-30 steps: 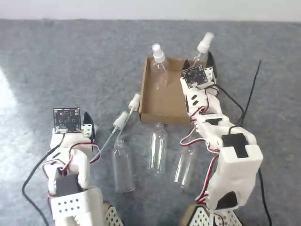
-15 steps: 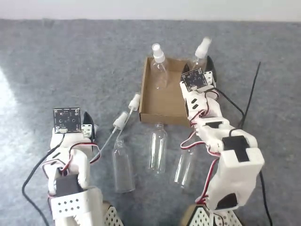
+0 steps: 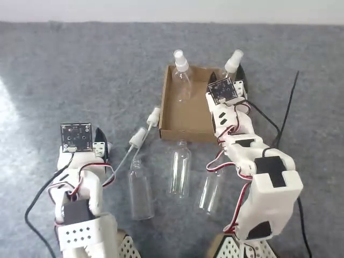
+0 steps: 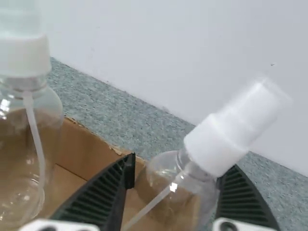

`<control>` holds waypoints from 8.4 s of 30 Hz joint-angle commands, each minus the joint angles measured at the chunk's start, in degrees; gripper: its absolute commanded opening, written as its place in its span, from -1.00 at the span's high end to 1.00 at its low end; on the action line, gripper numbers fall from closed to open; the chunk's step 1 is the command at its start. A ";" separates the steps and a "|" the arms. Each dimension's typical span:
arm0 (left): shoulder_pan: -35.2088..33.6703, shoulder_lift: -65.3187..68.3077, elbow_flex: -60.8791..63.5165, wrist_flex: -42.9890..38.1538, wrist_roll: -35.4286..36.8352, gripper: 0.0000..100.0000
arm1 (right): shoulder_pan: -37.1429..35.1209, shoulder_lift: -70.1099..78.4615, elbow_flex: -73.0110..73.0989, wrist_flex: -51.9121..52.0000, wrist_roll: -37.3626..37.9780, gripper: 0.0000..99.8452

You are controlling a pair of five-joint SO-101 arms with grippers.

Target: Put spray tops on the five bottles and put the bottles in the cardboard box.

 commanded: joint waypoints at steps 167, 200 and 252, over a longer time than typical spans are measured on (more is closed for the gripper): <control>0.00 92.57 -50.95 11.69 -19.43 0.74 | 49.10 -1.98 -32.88 109.23 29.98 0.58; 12.04 49.93 -51.21 23.12 1.58 0.98 | 41.54 -3.65 -47.03 123.74 27.16 0.33; 12.04 49.14 -50.77 23.03 1.49 0.98 | 51.21 11.12 -56.18 131.21 51.52 0.81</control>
